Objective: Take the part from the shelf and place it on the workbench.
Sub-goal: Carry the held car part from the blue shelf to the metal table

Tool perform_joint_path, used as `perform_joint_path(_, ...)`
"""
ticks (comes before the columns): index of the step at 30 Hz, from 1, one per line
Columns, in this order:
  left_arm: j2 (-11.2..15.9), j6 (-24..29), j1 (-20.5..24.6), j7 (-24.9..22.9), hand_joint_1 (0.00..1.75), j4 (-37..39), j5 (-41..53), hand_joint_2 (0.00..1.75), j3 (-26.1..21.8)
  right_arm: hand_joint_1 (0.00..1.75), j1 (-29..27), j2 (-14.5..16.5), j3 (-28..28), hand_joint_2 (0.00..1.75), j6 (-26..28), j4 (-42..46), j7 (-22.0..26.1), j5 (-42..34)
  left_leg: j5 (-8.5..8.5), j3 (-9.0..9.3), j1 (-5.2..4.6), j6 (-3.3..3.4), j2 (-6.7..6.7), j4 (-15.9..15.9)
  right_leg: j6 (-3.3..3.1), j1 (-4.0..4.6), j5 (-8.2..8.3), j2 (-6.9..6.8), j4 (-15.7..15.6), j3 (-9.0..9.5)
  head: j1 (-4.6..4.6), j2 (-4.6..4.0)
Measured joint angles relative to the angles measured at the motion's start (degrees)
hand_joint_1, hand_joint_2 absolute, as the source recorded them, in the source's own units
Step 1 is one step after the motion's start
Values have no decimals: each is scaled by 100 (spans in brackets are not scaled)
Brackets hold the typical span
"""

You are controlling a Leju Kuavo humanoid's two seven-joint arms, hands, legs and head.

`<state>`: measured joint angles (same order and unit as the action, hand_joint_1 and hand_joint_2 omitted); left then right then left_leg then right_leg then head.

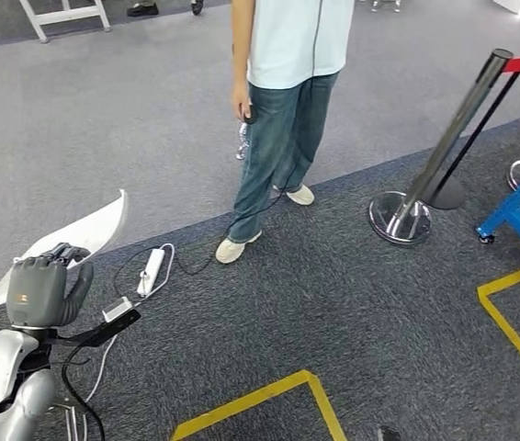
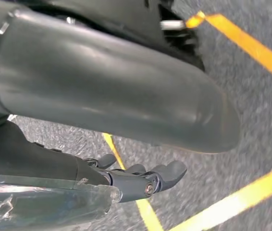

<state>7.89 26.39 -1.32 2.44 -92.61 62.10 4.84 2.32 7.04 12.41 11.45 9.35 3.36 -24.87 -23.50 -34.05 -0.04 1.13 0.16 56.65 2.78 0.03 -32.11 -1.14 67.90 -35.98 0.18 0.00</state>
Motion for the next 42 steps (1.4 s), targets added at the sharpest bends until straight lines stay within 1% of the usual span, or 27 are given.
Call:
perform_joint_path(2, 1, -1, -18, -2, 175, 1, -23, 175, -7, 0, -21, 1, 1, 0, -9, 0, -4, 0, 4, -6, -2, 11, -162, 3, -1, -1, -198, 90, 640, -338, 4, 0)
perform_joint_path(3, 3, -1, -29, -2, 175, 2, -33, 175, -12, 0, -29, 2, 2, 0, -10, 0, -6, 0, 6, -5, -3, 11, -251, 5, -8, -1, -141, 106, 684, -385, 4, 0)
perform_joint_path(5, 11, 0, -43, -2, 175, 2, -55, 175, -29, 0, -34, 1, 2, 0, -10, 0, -8, 0, 10, 3, 3, 0, -423, 11, -30, -12, 241, 197, 128, -161, 4, 0)
perform_joint_path(7, 21, 1, -41, -6, 175, 2, -77, 175, -55, 0, -30, 1, 2, 0, -11, 0, -4, 0, 17, -12, 2, -38, -576, 30, -39, -54, 529, 502, -624, 193, 1, -1)
perform_joint_path(9, 34, 1, -41, -15, 175, 2, -90, 175, -89, 0, -21, 2, 2, 0, -11, 0, 3, 0, 49, -58, 14, -105, -711, 33, -49, -71, 571, 669, -919, 345, -3, -1)
perform_joint_path(11, 49, 1, -60, -30, 175, 2, -102, 175, -132, 0, -10, 3, 2, 0, 2, 0, 11, -2, 85, -100, 45, -176, -811, 18, -97, -59, 598, 540, -942, 357, -3, 0)
perform_joint_path(13, 65, 1, -62, -54, 175, 2, -121, 175, -171, 0, -8, 5, 1, 0, 41, 0, 18, -11, -44, -204, 34, -229, -604, 192, -168, -62, 630, 389, -983, 364, -33, 0)
perform_joint_path(15, 72, -1, -41, -69, 175, 3, -137, 175, -185, 0, -18, 7, 0, 0, 66, 0, 19, -22, -391, -496, 14, -273, -248, 801, -221, -49, 642, 222, -1012, 365, -69, 0)
perform_joint_path(17, 70, -1, -42, -72, 175, 10, -140, 175, -187, 0, -33, 7, 0, 0, 66, 0, 13, -25, -658, -811, 25, -306, -118, 1484, -241, -37, 634, 43, -1013, 361, -75, 0)
perform_joint_path(18, 70, -2, -48, -73, 175, 15, -140, 175, -190, 0, -34, 7, 0, 0, 66, 0, 9, -25, -652, -857, 31, -317, -98, 1601, -244, -36, 628, -44, -1013, 362, -76, 0)
perform_joint_path(20, 70, -5, -49, -77, 175, 21, -140, 175, -199, 0, -27, 7, 0, 0, 67, 0, 3, -26, -371, -623, 43, -327, -8, 1201, -232, -37, 615, -207, -1012, 375, -77, 0)
perform_joint_path(21, 69, -8, -43, -80, 175, 22, -137, 175, -204, 0, -22, 7, 0, 0, 66, 0, 2, -26, -193, -400, 42, -325, 146, 813, -216, -29, 604, -275, -1012, 389, -78, 0)
perform_joint_path(23, 64, -17, -11, -84, 175, 22, -118, 175, -205, 0, -19, 7, 0, 0, 66, 0, 0, -27, -29, -67, 13, -288, 412, 189, -161, 13, 566, -404, -993, 413, -81, 0)
perform_joint_path(24, 61, -20, 0, -86, 175, 22, -105, 175, -206, 0, -19, 7, 0, 0, 66, 0, -1, -29, -30, -10, -1, -257, 465, 61, -132, 35, 548, -470, -990, 425, -81, 0)
perform_joint_path(26, 56, -27, -3, -95, 175, 23, -83, 175, -214, 0, -11, 7, 0, 0, 66, 0, -3, -32, -42, -21, -7, -179, 333, 28, -75, 44, 520, -604, -1001, 457, -73, 0)
perform_joint_path(27, 56, -33, -9, -102, 175, 24, -72, 175, -219, 0, -4, 7, 1, 0, 66, 0, -3, -33, -35, -20, 3, -146, 257, 19, -41, 35, 484, -570, -972, 457, -69, 0)
perform_joint_path(28, 55, -43, -8, -114, 175, 24, -61, 175, -222, 0, 3, 7, 1, 0, 66, 0, -4, -33, -25, -15, 17, -112, 186, 10, -8, 22, 402, -452, -857, 415, -56, 0)
perform_joint_path(30, 50, -62, 2, -133, 175, 24, -41, 175, -223, 0, 5, 7, 2, 0, 64, 0, -5, -33, -14, -11, 43, -58, 50, 1, 35, 1, 78, -91, -233, 128, -26, 0)
perform_joint_path(31, 46, -73, 5, -141, 175, 25, -37, 175, -222, 0, 0, 7, 2, 0, 62, 0, -6, -33, -14, -13, 45, -40, -23, 2, 40, -3, -100, 26, 186, -77, -17, 0)
perform_joint_path(32, 41, -80, 1, -146, 175, 25, -34, 175, -221, 0, -10, 7, 2, 0, 57, 0, -8, -33, -15, -14, 45, -32, -104, 4, 40, -4, -214, 78, 534, -262, -15, 0)
perform_joint_path(33, 36, -86, -4, -152, 175, 26, -34, 175, -220, 0, -19, 7, 2, 0, 54, 0, -10, -33, -15, -13, 44, -30, -190, 6, 37, -4, -221, 97, 704, -372, -14, 0)
perform_joint_path(34, 34, -90, -8, -159, 175, 26, -33, 175, -220, 0, -27, 7, 2, 0, 51, 0, -13, -34, -15, -9, 45, -31, -279, 8, 28, -5, -109, 110, 637, -373, -14, 0)
perform_joint_path(35, 32, -91, -10, -166, 175, 26, -33, 175, -221, 0, -32, 7, 2, 0, 50, 0, -14, -34, -16, -2, 49, -36, -370, 10, 17, -10, 93, 146, 358, -268, -14, 0)
perform_joint_path(37, 31, -91, -7, -173, 175, 26, -33, 175, -222, 0, -33, 7, 2, 0, 50, 0, -16, -33, -21, -4, 52, -70, -533, 29, 3, -51, 485, 414, -447, 76, -15, 0)
perform_joint_path(39, 28, -94, -9, -178, 175, 26, -33, 175, -224, 0, -25, 7, 2, 0, 48, 0, -20, -33, -3, -47, 60, -136, -665, 46, -7, -80, 594, 646, -883, 290, -21, 0)
perform_joint_path(41, 27, -98, -32, -183, 175, 26, -33, 175, -233, 0, -12, 8, 2, 0, 52, 0, -26, -34, 36, -93, 87, -214, -793, 32, -45, -68, 581, 590, -929, 328, -25, 0)
perform_joint_path(42, 27, -99, -49, -183, 175, 26, -33, 175, -243, 0, -9, 9, 1, 0, 65, 0, -27, -37, 28, -113, 91, -249, -762, 43, -79, -66, 592, 522, -944, 334, -28, 0)
